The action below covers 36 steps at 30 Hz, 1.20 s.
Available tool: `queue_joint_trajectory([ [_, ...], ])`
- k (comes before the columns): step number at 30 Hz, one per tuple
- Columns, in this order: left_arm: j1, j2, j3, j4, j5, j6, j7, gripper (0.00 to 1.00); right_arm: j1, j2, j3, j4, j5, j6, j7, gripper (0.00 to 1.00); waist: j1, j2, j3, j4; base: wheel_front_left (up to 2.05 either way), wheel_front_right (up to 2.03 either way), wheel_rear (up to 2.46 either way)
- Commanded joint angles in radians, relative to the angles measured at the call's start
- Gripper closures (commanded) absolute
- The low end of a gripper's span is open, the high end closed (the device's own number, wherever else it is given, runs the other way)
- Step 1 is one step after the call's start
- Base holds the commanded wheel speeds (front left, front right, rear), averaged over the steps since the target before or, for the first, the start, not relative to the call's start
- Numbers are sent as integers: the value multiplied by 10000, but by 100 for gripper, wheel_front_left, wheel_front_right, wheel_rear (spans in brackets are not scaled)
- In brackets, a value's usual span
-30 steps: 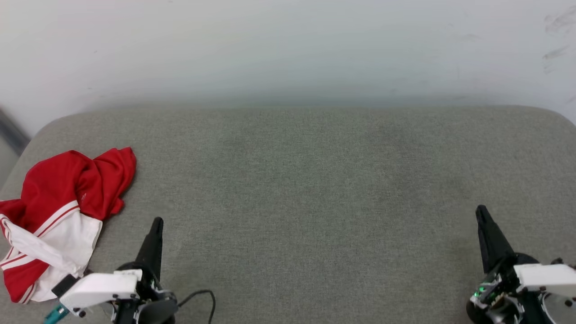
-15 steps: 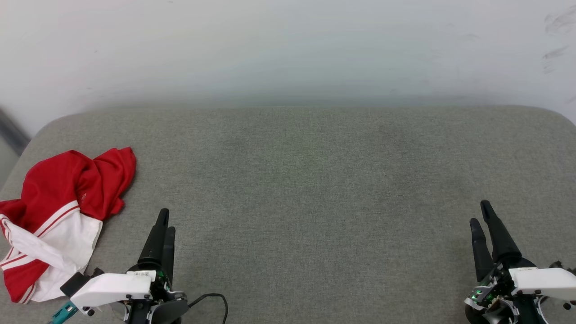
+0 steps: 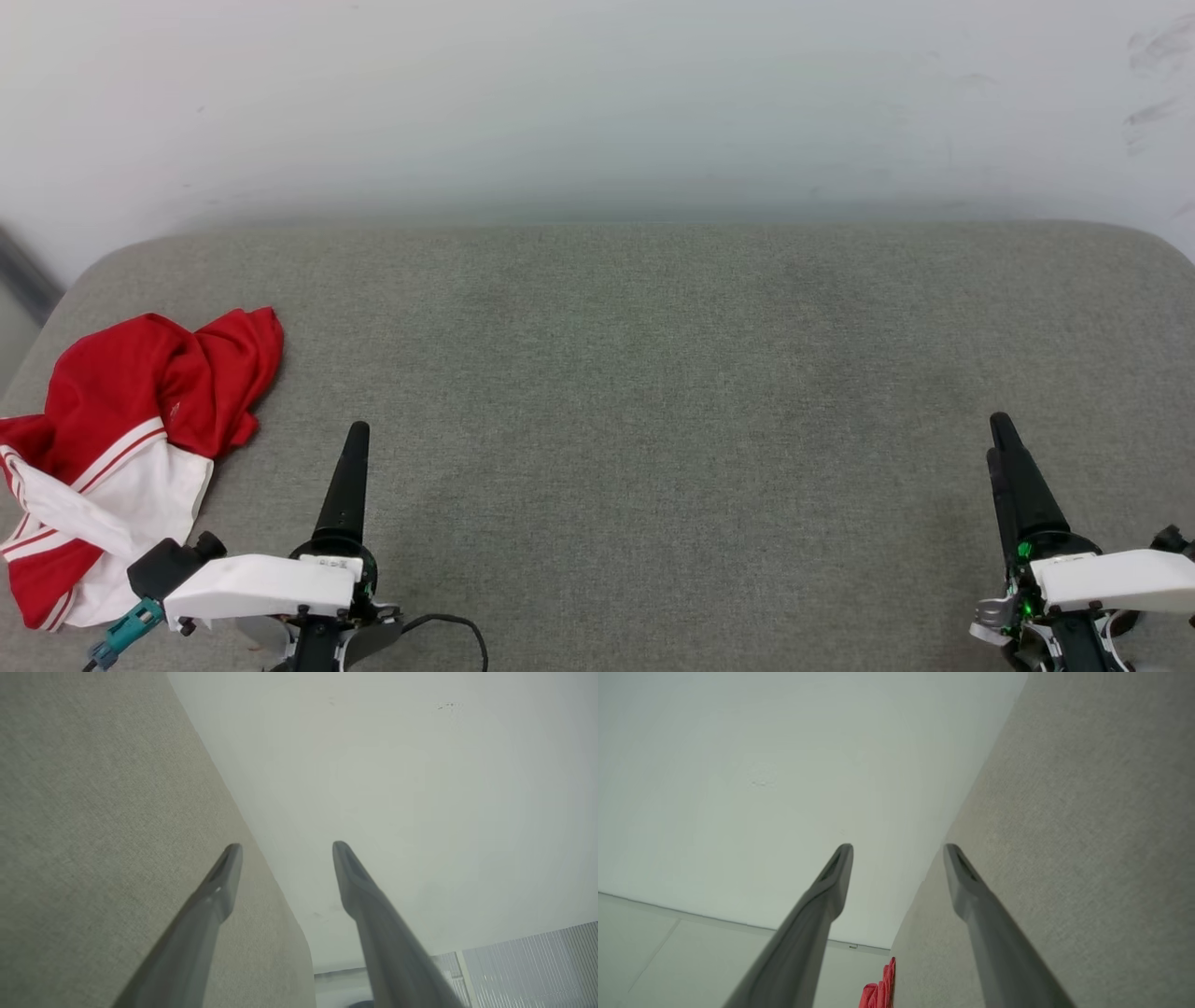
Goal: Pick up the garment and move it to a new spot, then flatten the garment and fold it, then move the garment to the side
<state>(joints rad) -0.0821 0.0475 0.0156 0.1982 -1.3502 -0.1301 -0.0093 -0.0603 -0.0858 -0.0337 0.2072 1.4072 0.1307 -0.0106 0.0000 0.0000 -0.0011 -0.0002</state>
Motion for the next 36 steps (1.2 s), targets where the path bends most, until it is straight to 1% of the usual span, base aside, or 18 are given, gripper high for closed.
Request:
queue_joint_trajectory([
  [1,-239,26,-1,-168,635,-5,-131,0,-179,-153,66,-232,-591,2,-121,0,0,0,-5,0,0,0,0],
  [7,-265,25,132,-255,2091,8,-354,0,-194,-107,-14,-362,-2271,1,-355,0,0,0,-12,0,0,0,0],
  [17,-254,27,-108,-445,4335,254,-701,0,-328,-81,87,-419,-5016,1,-619,0,0,0,-24,-25,0,0,0],
  [28,-199,29,-353,-396,6336,415,-1046,0,-409,-35,180,-517,-7006,1,-527,0,0,0,-41,-53,0,0,0],
  [36,-133,31,-429,-363,7455,533,-1281,0,-386,-19,247,-665,-8449,0,-529,0,0,0,-56,-81,0,0,0],
])
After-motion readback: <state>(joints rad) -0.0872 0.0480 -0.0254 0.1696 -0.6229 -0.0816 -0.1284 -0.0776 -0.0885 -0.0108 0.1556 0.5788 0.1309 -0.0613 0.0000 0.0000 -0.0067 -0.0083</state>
